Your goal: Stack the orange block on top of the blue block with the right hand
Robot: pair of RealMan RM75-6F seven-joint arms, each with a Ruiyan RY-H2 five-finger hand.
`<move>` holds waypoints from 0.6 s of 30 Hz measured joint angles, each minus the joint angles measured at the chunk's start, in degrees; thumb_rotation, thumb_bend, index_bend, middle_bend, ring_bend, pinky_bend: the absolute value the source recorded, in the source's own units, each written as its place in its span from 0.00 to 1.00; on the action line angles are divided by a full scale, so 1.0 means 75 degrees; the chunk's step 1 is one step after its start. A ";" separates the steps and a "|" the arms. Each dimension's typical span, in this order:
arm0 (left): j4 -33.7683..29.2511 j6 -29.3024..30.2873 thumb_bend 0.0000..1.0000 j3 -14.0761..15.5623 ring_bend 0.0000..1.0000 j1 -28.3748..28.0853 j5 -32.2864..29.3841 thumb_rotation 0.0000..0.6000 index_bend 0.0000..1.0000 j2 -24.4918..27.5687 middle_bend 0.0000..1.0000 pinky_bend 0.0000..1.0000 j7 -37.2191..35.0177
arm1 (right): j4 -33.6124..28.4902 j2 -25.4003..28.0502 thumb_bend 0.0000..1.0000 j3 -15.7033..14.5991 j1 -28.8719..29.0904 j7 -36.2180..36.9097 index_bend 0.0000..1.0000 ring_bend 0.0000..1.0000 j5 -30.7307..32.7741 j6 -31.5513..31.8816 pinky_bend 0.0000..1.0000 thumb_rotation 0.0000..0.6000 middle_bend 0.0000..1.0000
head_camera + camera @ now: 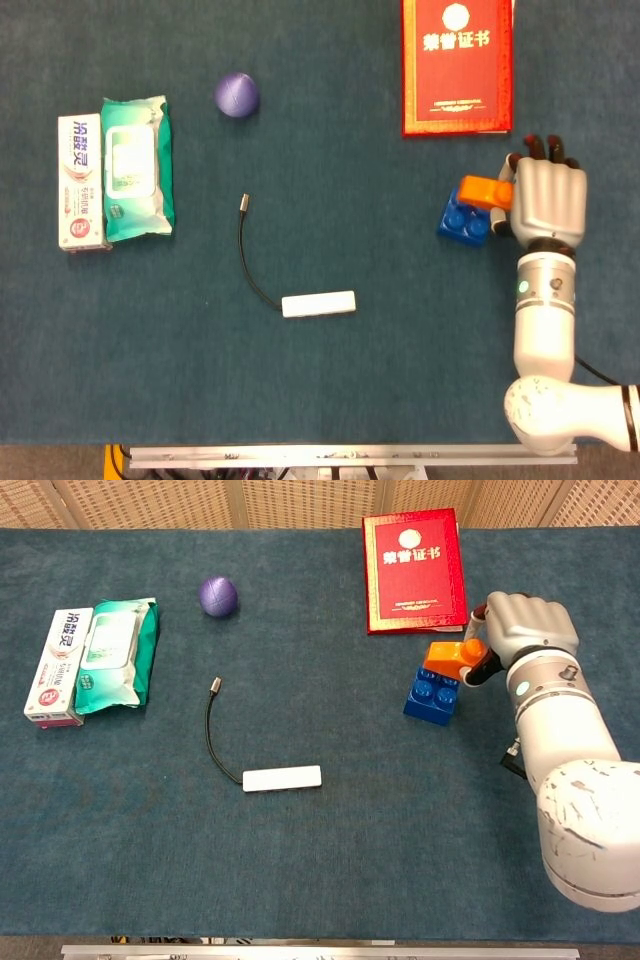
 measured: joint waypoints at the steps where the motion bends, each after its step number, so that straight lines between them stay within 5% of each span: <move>1: 0.0001 -0.0001 0.04 0.0001 0.49 0.0001 0.0000 1.00 0.53 -0.0001 0.61 0.49 -0.0002 | 0.0005 -0.0005 0.32 0.0002 0.0006 0.0007 0.52 0.08 0.0005 -0.0008 0.25 1.00 0.19; 18: 0.0033 0.0003 0.04 0.0015 0.49 0.0033 -0.0019 1.00 0.53 -0.0016 0.61 0.49 -0.0048 | 0.0134 -0.0095 0.32 -0.0037 0.0094 0.0040 0.52 0.08 0.0134 -0.0060 0.25 1.00 0.19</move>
